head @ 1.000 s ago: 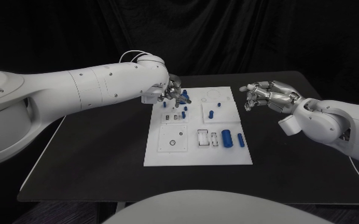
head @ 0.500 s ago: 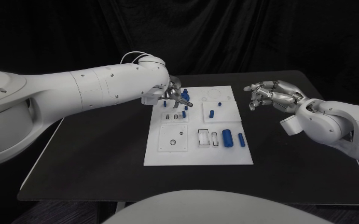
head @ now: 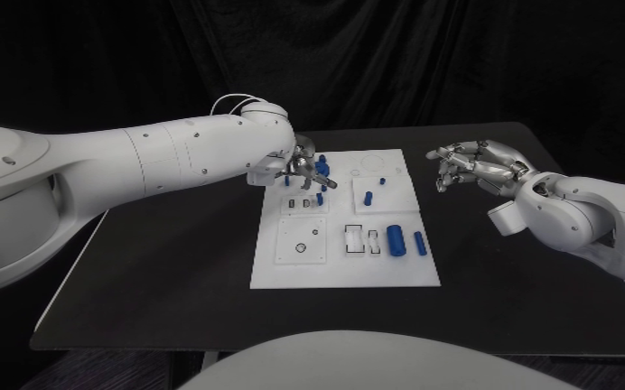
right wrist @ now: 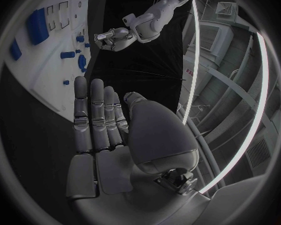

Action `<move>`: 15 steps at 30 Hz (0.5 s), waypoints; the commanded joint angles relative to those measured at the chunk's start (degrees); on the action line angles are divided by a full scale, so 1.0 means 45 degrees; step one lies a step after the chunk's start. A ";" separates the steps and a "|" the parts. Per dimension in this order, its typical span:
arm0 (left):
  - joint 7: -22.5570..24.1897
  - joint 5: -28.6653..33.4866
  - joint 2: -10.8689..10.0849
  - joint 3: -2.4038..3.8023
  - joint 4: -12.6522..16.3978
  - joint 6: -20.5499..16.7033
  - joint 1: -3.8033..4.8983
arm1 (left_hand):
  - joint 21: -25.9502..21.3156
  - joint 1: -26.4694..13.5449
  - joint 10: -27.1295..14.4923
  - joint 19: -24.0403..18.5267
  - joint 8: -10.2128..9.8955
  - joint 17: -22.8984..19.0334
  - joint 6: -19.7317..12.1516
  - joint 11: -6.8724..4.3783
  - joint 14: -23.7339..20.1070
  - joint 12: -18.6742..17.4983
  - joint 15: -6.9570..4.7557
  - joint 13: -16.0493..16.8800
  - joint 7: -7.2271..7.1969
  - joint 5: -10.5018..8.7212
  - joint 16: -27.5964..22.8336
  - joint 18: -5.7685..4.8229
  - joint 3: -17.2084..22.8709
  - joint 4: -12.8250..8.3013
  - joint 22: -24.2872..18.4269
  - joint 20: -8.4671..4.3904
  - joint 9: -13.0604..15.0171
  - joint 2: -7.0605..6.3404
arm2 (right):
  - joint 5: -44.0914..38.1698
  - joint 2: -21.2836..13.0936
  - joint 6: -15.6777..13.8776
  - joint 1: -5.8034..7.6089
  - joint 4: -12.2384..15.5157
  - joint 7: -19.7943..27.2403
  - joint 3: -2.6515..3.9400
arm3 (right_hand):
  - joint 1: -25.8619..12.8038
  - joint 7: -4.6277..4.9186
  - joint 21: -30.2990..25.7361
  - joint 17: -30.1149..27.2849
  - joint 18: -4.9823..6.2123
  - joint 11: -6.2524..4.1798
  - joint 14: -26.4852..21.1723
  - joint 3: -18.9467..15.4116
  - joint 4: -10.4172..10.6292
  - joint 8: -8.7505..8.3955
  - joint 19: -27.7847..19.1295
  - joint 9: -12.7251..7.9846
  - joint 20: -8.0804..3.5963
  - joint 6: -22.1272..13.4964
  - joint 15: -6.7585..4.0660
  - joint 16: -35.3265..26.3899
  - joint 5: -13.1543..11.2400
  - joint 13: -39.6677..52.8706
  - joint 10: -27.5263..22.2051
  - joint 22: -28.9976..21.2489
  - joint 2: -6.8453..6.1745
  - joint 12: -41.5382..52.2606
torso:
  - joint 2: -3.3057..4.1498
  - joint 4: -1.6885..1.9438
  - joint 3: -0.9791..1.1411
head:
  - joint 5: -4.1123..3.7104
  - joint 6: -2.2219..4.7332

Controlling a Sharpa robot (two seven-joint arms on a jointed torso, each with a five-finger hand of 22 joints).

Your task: Assemble the parts on the task board

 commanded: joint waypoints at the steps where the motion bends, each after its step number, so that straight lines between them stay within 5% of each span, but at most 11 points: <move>1: -0.0150 0.0001 0.0090 0.0012 -0.0081 -0.0087 -0.0064 | 0.0154 0.0227 0.1329 0.0436 0.0081 0.3350 0.0185 -0.0145 0.1326 0.0044 -0.0164 0.3346 -0.0020 0.0335 0.0034 0.0088 0.0141 -0.0014 0.1667 -0.0019 0.0073 0.0171 | -0.0175 -0.0012 -0.0253 -0.0041 -0.0009 -0.0234 0.0009 | 0.0042 -0.0049 0.0085 -0.0023 0.0220 -0.0040 0.0081 0.0056 -0.0015 0.0056 0.0055 -0.0019 -0.0004 0.0054 -0.0011 0.0082 0.0095 -0.0025 0.0059 0.0021 -0.0072 0.0065 | 0.0014 0.0000 0.0006 | 0.0022 0.0003; 4: -0.0295 0.0001 0.0176 0.0012 -0.0204 -0.0095 -0.0206 | 0.0930 0.0740 0.1329 0.2196 -0.0265 0.3350 0.0904 -0.0444 0.1326 0.0044 -0.0457 0.3346 -0.0312 0.1249 0.0034 -0.0322 0.0130 -0.0028 0.2733 -0.0656 0.0022 0.0556 | -0.0219 -0.0014 -0.0287 -0.0045 -0.0011 -0.0247 0.0009 | 0.0053 -0.0051 0.0091 -0.0031 0.0220 -0.0042 0.0072 0.0063 -0.0019 0.0065 0.0053 -0.0023 -0.0006 0.0048 -0.0013 0.0095 0.0118 -0.0033 0.0052 0.0028 -0.0080 0.0074 | 0.0023 -0.0002 0.0007 | 0.0035 0.0003; 9: -0.0400 0.0001 0.0309 0.0012 -0.0402 -0.0087 -0.0421 | 0.1293 0.0882 0.1329 0.2913 -0.0953 0.3350 0.1397 -0.0697 0.1326 0.0044 -0.0760 0.3346 -0.0486 0.1267 0.0034 -0.0518 -0.0011 -0.0019 0.3217 -0.1011 -0.0230 0.0731 | -0.0241 -0.0033 -0.0279 -0.0050 0.0000 -0.0304 0.0009 | 0.0082 -0.0054 0.0101 -0.0044 0.0218 -0.0046 0.0057 0.0083 -0.0024 0.0083 0.0049 -0.0029 -0.0010 0.0040 -0.0015 0.0119 0.0158 -0.0048 0.0042 0.0041 -0.0084 0.0091 | 0.0030 -0.0003 0.0007 | 0.0007 0.0003; 15: -0.0475 0.0001 0.0457 0.0013 -0.0641 -0.0293 -0.0648 | 0.1271 0.0912 0.1329 0.2887 -0.1360 0.3350 0.1544 -0.0746 0.1326 0.0044 -0.0826 0.3346 -0.0503 0.1290 0.0034 -0.0509 -0.0076 -0.0019 0.3192 -0.1090 -0.0387 0.0800 | -0.0250 -0.0080 -0.0275 -0.0052 0.0012 -0.0381 0.0009 | 0.0088 -0.0054 0.0103 -0.0048 0.0218 -0.0047 0.0054 0.0089 -0.0024 0.0087 0.0048 -0.0031 -0.0011 0.0037 -0.0016 0.0123 0.0167 -0.0052 0.0039 0.0043 -0.0084 0.0094 | 0.0038 0.0000 0.0010 | 0.0011 0.0003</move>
